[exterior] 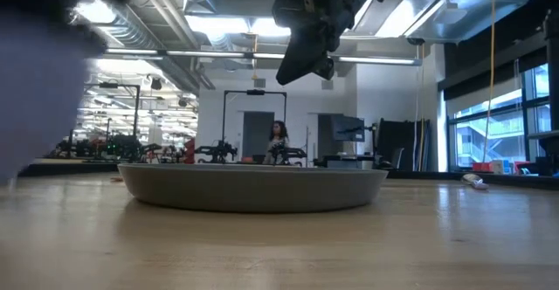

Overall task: Set table place
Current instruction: Put the light blue bowl on top of the grey plate

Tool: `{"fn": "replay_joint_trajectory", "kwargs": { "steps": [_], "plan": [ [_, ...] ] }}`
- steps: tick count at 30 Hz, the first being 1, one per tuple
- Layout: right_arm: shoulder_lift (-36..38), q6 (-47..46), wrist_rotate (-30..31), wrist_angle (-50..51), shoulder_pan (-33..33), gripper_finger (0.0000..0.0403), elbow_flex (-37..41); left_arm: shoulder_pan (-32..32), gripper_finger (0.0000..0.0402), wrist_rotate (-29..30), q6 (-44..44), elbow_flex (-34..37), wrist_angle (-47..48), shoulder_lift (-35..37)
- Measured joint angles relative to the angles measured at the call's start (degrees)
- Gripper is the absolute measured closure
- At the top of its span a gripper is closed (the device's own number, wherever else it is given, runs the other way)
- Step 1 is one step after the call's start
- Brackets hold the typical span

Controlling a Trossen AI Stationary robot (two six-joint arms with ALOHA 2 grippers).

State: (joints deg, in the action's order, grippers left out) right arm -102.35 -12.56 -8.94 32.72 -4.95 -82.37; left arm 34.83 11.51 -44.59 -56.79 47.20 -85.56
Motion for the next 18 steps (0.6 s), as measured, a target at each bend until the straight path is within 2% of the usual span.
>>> {"fn": "replay_joint_trajectory", "kwargs": {
  "steps": [5,8,15,18],
  "plan": [
    [3.21,2.43,3.38,4.17,-1.81,0.0364,0.02,-4.51,0.0395,3.48,-4.67,-7.43,7.77,2.17],
    [6.21,2.38,4.85,8.34,-2.85,0.0364,0.02,-9.06,0.0398,3.20,-6.05,-11.89,10.40,2.30],
    [15.29,0.78,4.87,15.11,-1.28,0.0364,0.02,-21.94,0.0397,1.93,5.30,-15.68,5.21,2.33],
    [18.68,0.69,4.99,16.76,0.64,0.0364,0.04,-27.37,0.0397,-1.96,9.84,-15.66,3.93,2.15]
  ]
}}
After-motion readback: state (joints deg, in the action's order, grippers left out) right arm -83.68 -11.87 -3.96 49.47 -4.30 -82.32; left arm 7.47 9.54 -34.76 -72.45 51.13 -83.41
